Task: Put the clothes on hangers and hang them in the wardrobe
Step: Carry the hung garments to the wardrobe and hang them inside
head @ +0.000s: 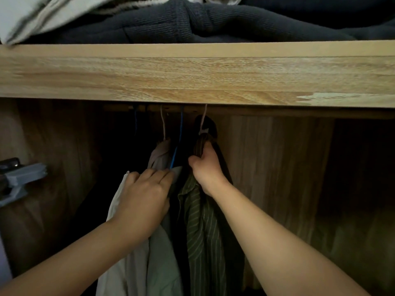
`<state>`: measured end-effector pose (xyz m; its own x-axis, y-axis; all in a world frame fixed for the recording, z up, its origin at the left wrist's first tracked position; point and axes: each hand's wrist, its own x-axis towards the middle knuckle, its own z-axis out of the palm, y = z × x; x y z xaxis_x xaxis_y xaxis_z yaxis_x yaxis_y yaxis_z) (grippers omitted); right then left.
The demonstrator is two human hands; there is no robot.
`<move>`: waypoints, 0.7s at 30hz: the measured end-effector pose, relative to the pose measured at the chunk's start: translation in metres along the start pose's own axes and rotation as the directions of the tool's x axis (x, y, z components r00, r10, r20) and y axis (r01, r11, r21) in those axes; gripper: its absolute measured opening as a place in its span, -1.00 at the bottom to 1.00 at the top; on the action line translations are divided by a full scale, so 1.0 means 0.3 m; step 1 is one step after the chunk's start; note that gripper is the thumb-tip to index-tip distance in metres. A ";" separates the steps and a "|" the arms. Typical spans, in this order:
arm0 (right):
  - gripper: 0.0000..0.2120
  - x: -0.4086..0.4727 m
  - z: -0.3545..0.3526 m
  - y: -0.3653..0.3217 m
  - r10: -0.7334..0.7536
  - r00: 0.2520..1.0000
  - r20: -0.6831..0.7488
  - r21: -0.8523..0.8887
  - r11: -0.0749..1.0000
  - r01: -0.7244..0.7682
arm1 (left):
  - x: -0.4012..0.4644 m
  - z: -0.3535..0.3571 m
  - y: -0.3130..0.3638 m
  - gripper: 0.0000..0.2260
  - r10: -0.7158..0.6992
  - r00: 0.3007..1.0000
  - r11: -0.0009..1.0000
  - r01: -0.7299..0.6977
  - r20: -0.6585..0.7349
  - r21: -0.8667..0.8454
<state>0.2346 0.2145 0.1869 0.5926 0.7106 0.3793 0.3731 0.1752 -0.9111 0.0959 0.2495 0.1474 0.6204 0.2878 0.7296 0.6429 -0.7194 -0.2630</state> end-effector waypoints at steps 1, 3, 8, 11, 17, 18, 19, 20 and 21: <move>-0.43 0.011 -0.005 0.005 0.001 1.000 0.007 -0.032 0.999 -0.001 | 0.000 0.005 0.002 -0.56 -0.001 1.000 1.000 0.001 0.009 -0.011; -0.48 0.038 -0.005 0.004 0.013 1.000 0.017 -0.105 0.994 -0.011 | 0.000 0.012 0.005 -0.49 -0.005 0.999 0.999 0.007 0.041 -0.041; -0.60 0.034 0.012 0.023 0.093 0.993 0.074 -0.244 0.967 -0.072 | -0.012 0.022 -0.006 -0.50 -0.002 1.000 0.994 0.004 0.018 -0.105; -0.62 0.005 0.010 0.044 0.105 0.994 0.013 -0.242 0.965 -0.099 | -0.028 0.019 0.007 -0.64 -0.023 1.000 0.986 0.020 -0.020 -0.163; -0.62 -0.075 -0.061 0.005 0.336 0.934 0.122 -0.071 0.941 -0.330 | 0.002 -0.038 0.104 -0.43 -0.021 0.996 0.930 0.050 0.085 -0.364; -0.66 -0.093 -0.081 -0.006 0.353 0.922 0.161 -0.013 0.935 -0.355 | 0.017 -0.045 0.111 -0.37 -0.035 0.991 0.916 0.082 0.126 -0.393; -0.71 -0.107 -0.098 -0.012 0.343 0.922 0.178 0.026 0.935 -0.353 | 0.028 -0.043 0.112 -0.36 -0.038 0.986 0.910 0.102 0.164 -0.402; -0.76 -0.116 -0.111 -0.023 0.319 0.932 0.170 0.064 0.940 -0.334 | 0.040 -0.031 0.106 -0.44 -0.020 0.982 0.905 0.099 0.190 -0.413; -0.81 -0.116 -0.119 -0.036 0.287 0.949 0.133 0.088 0.950 -0.300 | 0.048 -0.020 0.096 -0.58 -0.006 0.975 0.894 0.104 0.221 -0.436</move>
<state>0.2352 0.1636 0.1894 0.5745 0.8149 0.0767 0.1135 0.0135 -0.9934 0.1207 0.2292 0.1540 0.7006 0.4241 0.5738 0.4435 -0.8888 0.1155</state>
